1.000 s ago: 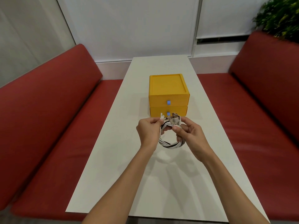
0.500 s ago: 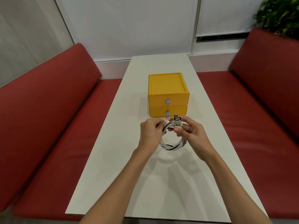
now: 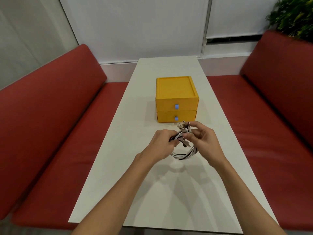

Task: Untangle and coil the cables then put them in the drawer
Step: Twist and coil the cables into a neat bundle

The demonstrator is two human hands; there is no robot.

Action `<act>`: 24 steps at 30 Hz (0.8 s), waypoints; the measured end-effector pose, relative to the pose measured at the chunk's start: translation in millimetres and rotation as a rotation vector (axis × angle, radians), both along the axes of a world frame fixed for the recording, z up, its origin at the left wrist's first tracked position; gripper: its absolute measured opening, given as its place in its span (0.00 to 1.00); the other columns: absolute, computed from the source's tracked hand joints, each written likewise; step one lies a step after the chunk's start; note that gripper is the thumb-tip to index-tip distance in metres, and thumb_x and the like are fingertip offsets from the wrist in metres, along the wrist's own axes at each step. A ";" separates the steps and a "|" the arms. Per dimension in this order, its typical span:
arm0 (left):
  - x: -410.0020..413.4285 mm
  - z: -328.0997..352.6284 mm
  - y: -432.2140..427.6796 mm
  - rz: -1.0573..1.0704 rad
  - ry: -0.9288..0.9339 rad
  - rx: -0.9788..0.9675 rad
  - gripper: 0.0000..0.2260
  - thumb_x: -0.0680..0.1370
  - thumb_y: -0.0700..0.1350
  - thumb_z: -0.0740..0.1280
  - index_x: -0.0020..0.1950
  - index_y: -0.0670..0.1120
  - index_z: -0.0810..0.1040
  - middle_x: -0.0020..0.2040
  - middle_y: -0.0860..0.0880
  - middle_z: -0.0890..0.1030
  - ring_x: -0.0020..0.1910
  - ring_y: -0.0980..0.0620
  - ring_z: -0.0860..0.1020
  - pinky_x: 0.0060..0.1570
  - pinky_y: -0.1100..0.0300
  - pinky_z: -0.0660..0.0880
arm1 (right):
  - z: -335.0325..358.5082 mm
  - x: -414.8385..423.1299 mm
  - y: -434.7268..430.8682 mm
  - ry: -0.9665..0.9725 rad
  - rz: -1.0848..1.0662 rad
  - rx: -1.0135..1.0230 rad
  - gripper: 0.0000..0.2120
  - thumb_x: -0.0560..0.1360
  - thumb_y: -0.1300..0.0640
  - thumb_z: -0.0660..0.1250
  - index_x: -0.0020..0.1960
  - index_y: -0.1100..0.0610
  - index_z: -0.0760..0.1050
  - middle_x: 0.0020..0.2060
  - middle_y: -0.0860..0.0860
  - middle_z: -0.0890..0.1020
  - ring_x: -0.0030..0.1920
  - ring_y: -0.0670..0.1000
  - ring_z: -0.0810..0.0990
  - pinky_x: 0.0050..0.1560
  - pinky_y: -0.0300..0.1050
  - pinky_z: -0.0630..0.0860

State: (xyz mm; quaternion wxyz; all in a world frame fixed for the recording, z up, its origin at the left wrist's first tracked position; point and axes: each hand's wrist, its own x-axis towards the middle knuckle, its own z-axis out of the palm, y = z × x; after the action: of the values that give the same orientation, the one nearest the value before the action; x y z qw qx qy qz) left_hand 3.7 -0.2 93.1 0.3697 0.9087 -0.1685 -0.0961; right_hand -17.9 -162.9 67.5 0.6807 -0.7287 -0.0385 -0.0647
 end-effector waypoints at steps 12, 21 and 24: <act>9.1 -4.3 9.3 -0.179 0.306 -0.404 0.06 0.79 0.37 0.66 0.52 0.38 0.81 0.38 0.49 0.81 0.40 0.57 0.78 0.45 0.66 0.72 | 3.5 1.2 -13.5 0.134 0.090 0.119 0.13 0.72 0.58 0.70 0.56 0.55 0.73 0.37 0.55 0.84 0.35 0.47 0.78 0.41 0.39 0.75; 2.9 -13.5 -4.1 -0.042 0.586 -0.792 0.10 0.78 0.31 0.64 0.58 0.34 0.78 0.42 0.47 0.84 0.41 0.54 0.82 0.47 0.65 0.78 | 6.2 1.5 -29.0 0.201 0.281 0.201 0.24 0.73 0.78 0.60 0.64 0.60 0.70 0.50 0.57 0.81 0.41 0.50 0.81 0.39 0.41 0.78; 3.1 -13.3 -5.8 -0.002 0.631 -0.841 0.09 0.78 0.31 0.64 0.57 0.35 0.78 0.42 0.46 0.84 0.40 0.53 0.82 0.46 0.64 0.78 | 9.7 3.1 -30.2 0.203 0.294 0.169 0.25 0.72 0.80 0.59 0.64 0.60 0.71 0.51 0.57 0.80 0.40 0.50 0.81 0.39 0.43 0.79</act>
State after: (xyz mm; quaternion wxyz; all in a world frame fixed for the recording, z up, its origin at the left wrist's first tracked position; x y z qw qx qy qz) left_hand 6.8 -6.0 79.8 0.7352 0.6084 -0.0739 -0.2895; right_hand -14.8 -193.1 77.2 0.7420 -0.6581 -0.0704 0.1063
